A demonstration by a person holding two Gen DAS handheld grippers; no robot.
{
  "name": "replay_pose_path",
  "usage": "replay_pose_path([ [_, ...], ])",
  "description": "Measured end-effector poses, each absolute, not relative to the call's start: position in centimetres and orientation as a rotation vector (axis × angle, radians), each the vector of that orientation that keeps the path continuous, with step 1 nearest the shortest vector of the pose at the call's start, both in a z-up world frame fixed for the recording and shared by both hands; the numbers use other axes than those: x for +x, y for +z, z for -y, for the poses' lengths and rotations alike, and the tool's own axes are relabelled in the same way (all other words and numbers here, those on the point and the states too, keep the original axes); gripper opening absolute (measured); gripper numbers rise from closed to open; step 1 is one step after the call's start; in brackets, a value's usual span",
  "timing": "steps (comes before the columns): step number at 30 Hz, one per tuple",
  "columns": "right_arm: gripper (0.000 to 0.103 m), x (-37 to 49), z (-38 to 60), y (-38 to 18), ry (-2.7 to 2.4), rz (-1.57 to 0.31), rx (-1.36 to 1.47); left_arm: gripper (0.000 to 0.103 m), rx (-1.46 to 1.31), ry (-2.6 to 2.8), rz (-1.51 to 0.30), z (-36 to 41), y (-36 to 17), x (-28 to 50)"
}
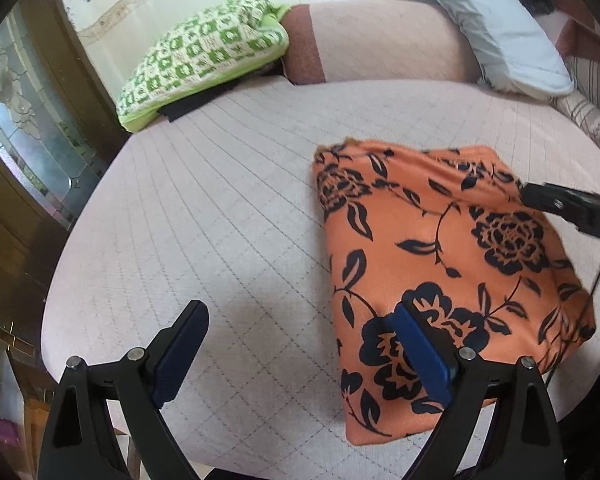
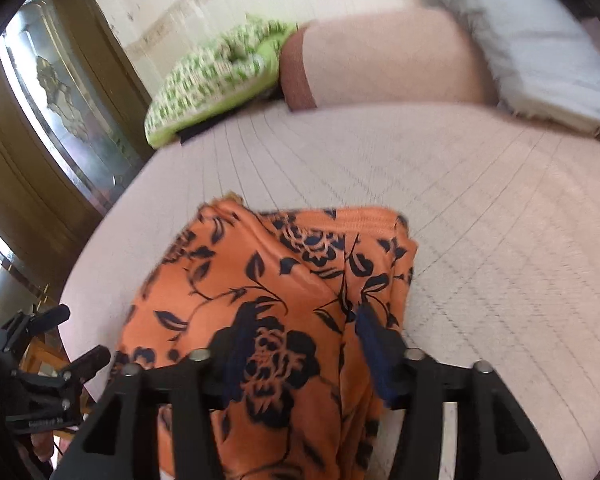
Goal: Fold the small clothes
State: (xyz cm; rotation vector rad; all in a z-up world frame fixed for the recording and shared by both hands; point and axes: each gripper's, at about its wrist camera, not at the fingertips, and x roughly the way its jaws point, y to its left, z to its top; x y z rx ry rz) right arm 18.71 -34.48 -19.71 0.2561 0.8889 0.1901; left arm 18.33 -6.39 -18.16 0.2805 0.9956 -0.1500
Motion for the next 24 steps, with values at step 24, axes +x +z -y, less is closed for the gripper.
replay_pose_path([
  [24,0.064,4.6,30.4,-8.6,0.147,-0.647,0.155,0.095,0.168,-0.068,-0.755,4.4,-6.2,13.2],
])
